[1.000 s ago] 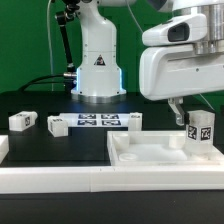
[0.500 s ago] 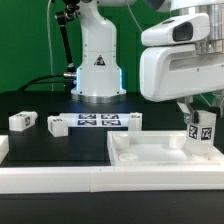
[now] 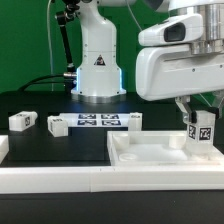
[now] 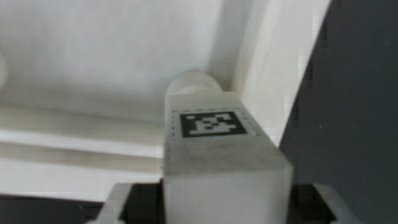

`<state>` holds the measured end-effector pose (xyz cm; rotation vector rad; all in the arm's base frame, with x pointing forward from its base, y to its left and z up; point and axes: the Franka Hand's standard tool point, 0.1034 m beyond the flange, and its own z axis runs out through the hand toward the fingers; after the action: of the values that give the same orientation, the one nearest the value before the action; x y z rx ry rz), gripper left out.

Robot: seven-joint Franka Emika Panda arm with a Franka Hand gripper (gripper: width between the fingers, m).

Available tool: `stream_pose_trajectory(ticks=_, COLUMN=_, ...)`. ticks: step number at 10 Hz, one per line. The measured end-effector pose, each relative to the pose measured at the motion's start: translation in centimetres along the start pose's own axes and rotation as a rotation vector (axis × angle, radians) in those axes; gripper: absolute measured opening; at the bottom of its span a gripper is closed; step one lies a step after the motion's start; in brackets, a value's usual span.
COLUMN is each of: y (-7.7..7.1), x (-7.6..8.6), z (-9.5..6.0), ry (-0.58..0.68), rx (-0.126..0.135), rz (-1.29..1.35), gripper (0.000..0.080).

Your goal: Assemble square table

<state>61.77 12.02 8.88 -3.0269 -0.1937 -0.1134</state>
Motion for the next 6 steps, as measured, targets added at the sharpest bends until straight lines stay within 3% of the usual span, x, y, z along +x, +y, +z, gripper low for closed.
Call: stream_pose_trajectory(ticks=6, y=0.34, x=0.07, z=0.08, ry=0.006, rx=0.015, rz=0.652, gripper=0.0294)
